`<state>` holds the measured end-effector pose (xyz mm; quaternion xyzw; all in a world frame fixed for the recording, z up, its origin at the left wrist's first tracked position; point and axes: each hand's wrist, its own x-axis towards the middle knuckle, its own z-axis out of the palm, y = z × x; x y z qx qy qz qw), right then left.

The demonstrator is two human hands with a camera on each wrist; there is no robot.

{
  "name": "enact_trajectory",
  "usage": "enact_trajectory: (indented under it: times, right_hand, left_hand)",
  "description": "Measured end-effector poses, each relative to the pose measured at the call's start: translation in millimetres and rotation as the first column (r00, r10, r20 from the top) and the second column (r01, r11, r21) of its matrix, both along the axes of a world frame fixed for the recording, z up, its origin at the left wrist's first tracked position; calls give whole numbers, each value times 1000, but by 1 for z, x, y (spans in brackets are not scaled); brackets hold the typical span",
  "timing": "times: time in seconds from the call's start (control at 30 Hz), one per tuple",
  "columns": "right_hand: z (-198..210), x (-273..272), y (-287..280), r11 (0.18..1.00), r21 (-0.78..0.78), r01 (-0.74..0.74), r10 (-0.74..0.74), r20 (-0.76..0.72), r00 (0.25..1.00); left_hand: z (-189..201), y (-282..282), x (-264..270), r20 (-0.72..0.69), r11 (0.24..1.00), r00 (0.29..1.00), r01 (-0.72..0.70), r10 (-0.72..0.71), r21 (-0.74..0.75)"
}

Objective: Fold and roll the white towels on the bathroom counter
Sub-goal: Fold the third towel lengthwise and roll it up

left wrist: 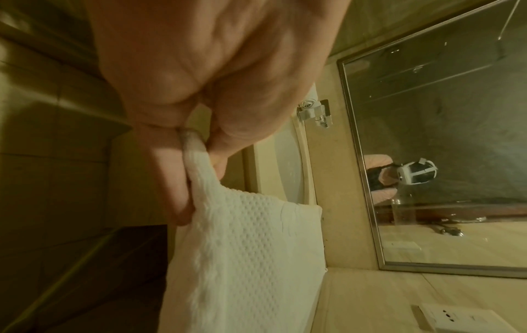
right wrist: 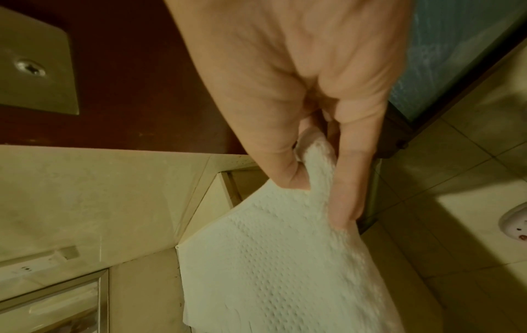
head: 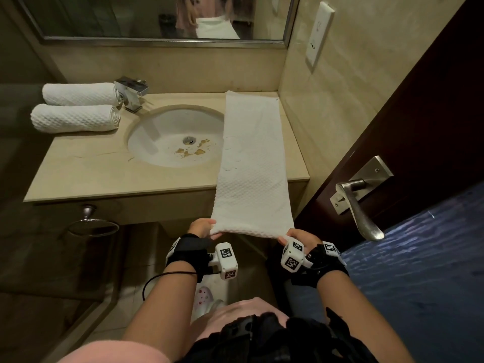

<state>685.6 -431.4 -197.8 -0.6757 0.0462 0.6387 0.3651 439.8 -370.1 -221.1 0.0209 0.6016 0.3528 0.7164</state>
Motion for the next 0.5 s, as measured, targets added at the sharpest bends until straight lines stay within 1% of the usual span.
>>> enact_trajectory:
  times: [0.07,0.1,0.13,0.2,0.27,0.33,0.37,0.4,0.47,0.5]
  right_hand:
    - [0,1,0,1000,6,-19,19,20,1000]
    - [0,2,1,1000,4,-26,26,37,999]
    - [0,4,1,999,5,-37,37,53,998]
    - [4,3,1,999,-5,-34,35,54,998]
    - [4,5,1,998,-26,-55,56,49,997]
    - [7,4,1,997,-23,-71,72,46,996]
    - [8,4,1,997,-2,-76,76,34,997]
    - [9,3,1,996,31,-79,78,15,997]
    - [11,-2,2,990,76,-117,114,47,992]
    - [11,-2,3,986,97,-134,131,43,991]
  left_hand:
    - [6,-4,1,52,1000,999,0,0,-4]
    - [11,-8,0,46,998,997,61,-61,11]
    - [10,-9,-2,95,995,991,94,-97,35]
    - [10,-12,-8,100,994,990,100,-104,49]
    - [5,-13,-13,16,979,983,184,-186,85]
    - [2,-14,-14,-105,960,964,254,-243,119]
    - [0,-13,-15,-198,943,940,307,-279,130]
    - [-3,-11,-16,-300,920,902,365,-311,143]
    - [-7,-4,-17,-531,861,775,485,-342,154]
    - [-8,-1,-17,-619,820,703,549,-350,160]
